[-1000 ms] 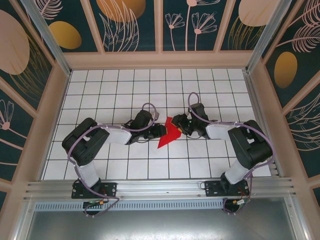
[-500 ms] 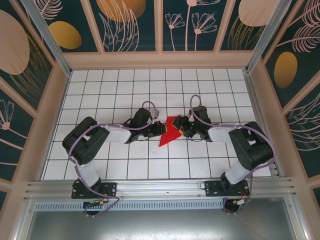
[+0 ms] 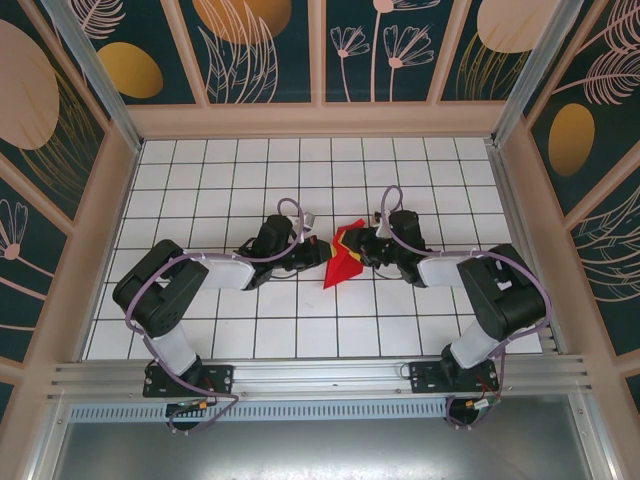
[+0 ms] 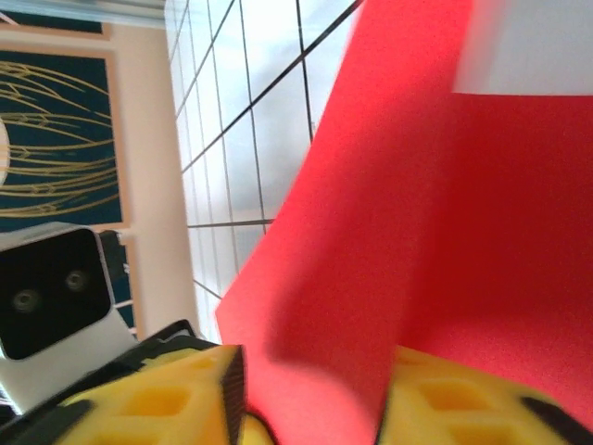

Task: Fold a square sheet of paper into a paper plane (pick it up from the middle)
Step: Turn over the paper at the center of the table.

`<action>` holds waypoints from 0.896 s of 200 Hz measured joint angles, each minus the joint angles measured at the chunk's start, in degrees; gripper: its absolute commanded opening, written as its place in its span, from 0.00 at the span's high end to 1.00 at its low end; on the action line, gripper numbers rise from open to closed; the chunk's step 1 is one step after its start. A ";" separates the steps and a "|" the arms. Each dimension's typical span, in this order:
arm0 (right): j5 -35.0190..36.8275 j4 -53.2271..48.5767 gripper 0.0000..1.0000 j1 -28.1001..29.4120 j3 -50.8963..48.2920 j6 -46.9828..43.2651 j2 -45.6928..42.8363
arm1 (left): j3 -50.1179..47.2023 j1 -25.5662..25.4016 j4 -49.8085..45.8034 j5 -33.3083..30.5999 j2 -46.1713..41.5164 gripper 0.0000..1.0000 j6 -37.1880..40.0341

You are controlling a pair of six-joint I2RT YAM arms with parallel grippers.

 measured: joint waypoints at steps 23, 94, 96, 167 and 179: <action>-0.66 1.49 0.85 -0.26 -0.48 1.18 0.00 | -0.76 0.46 0.52 0.15 -1.44 0.75 -1.60; -4.13 7.17 0.92 -3.28 0.22 4.31 -1.22 | -9.11 3.52 2.05 -0.22 -12.57 0.10 -8.94; -4.35 7.21 0.92 -3.43 0.39 4.46 -1.22 | -9.25 3.52 2.12 -0.22 -12.79 0.09 -9.38; -11.45 15.78 0.92 -3.85 5.79 11.21 0.48 | -10.08 3.52 10.47 3.45 -14.82 0.05 -16.39; -12.09 16.11 0.92 -3.43 6.03 11.93 1.07 | -9.49 3.52 11.41 4.28 -14.29 0.07 -16.63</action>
